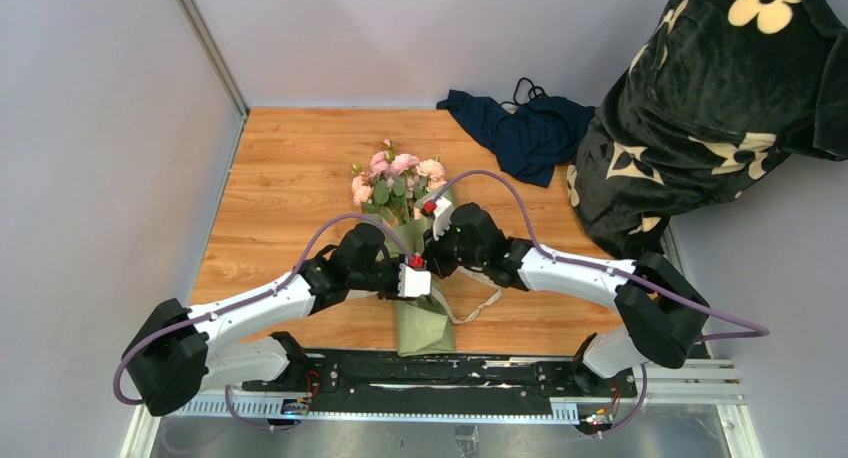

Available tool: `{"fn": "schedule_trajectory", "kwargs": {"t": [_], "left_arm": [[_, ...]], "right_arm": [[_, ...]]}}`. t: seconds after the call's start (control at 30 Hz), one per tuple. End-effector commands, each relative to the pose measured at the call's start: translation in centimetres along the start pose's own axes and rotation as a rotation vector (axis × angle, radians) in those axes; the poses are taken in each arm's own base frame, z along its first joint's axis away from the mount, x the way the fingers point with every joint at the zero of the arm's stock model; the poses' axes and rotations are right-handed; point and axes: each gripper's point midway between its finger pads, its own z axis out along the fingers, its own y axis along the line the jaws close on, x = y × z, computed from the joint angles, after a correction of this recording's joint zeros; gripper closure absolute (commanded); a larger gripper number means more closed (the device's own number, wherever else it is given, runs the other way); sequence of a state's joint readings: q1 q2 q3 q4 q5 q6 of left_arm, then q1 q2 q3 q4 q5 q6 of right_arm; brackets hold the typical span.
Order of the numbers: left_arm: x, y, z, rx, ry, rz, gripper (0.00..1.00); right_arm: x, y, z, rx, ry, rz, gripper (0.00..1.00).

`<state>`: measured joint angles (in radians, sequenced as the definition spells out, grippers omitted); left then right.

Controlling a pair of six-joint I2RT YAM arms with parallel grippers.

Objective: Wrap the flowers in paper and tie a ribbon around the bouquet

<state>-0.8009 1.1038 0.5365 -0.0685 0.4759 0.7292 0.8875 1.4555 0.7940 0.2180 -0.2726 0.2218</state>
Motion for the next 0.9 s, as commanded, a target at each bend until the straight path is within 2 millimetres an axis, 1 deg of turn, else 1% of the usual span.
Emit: {"fn": "schedule_trajectory", "kwargs": {"t": [0.0, 0.1, 0.2, 0.3, 0.37, 0.4, 0.43, 0.47, 0.5, 0.57, 0.6, 0.63, 0.73, 0.8, 0.83, 0.87], "left_arm": [[1.1, 0.0, 0.4, -0.013, 0.027, 0.072, 0.56], [1.5, 0.8, 0.6, -0.044, 0.049, 0.081, 0.56], [2.1, 1.0, 0.7, -0.054, 0.080, 0.101, 0.62], [2.7, 1.3, 0.6, -0.075, 0.109, 0.102, 0.79], [2.2, 1.7, 0.3, -0.098, 0.101, 0.082, 0.97], [1.7, 2.0, 0.0, -0.118, 0.090, 0.059, 1.00], [1.2, 2.5, -0.3, -0.145, 0.081, 0.030, 1.00], [0.1, 3.5, -0.7, -0.193, 0.053, -0.005, 1.00], [-0.5, 4.1, -1.0, -0.222, 0.039, -0.049, 1.00], [-0.9, 4.1, -1.1, -0.229, 0.029, -0.110, 1.00], [-0.6, 3.9, -1.0, -0.223, 0.036, -0.121, 1.00], [0.2, 3.9, -0.9, -0.238, 0.059, -0.128, 1.00], [2.2, 4.6, -0.8, -0.302, 0.116, -0.105, 1.00], [1.9, 4.9, -0.6, -0.311, 0.099, -0.114, 1.00], [1.5, 4.8, -0.3, -0.296, 0.080, -0.115, 1.00], [1.1, 4.5, -0.1, -0.277, 0.065, -0.114, 1.00]], "right_arm": [[-0.5, -0.3, -0.7, -0.003, -0.028, 0.021, 1.00], [-0.4, -0.3, -0.8, -0.002, -0.030, 0.022, 1.00], [-0.4, -0.3, -1.0, -0.005, -0.032, 0.021, 1.00], [-0.3, -0.4, -1.1, 0.000, -0.033, 0.020, 1.00], [-0.3, -0.7, -1.3, 0.004, -0.033, 0.022, 1.00], [-0.3, -0.8, -1.5, 0.005, -0.034, 0.024, 1.00], [-0.2, -0.9, -1.6, 0.008, -0.034, 0.023, 1.00], [-0.3, -1.0, -1.9, 0.009, -0.038, 0.021, 1.00], [-0.4, -1.0, -2.1, 0.005, -0.042, 0.015, 1.00], [-0.5, -0.7, -2.4, -0.018, -0.047, -0.004, 1.00], [-0.5, -0.3, -2.5, -0.040, -0.047, -0.011, 1.00], [-0.6, 0.1, -2.8, -0.068, -0.051, -0.023, 1.00], [-0.7, 1.5, -3.2, -0.146, -0.066, -0.048, 1.00], [-0.4, 2.4, -3.1, -0.205, -0.051, -0.059, 0.98], [-0.1, 2.6, -3.0, -0.227, -0.039, -0.060, 0.94], [0.3, 2.9, -2.9, -0.246, -0.017, -0.057, 0.88]]}}
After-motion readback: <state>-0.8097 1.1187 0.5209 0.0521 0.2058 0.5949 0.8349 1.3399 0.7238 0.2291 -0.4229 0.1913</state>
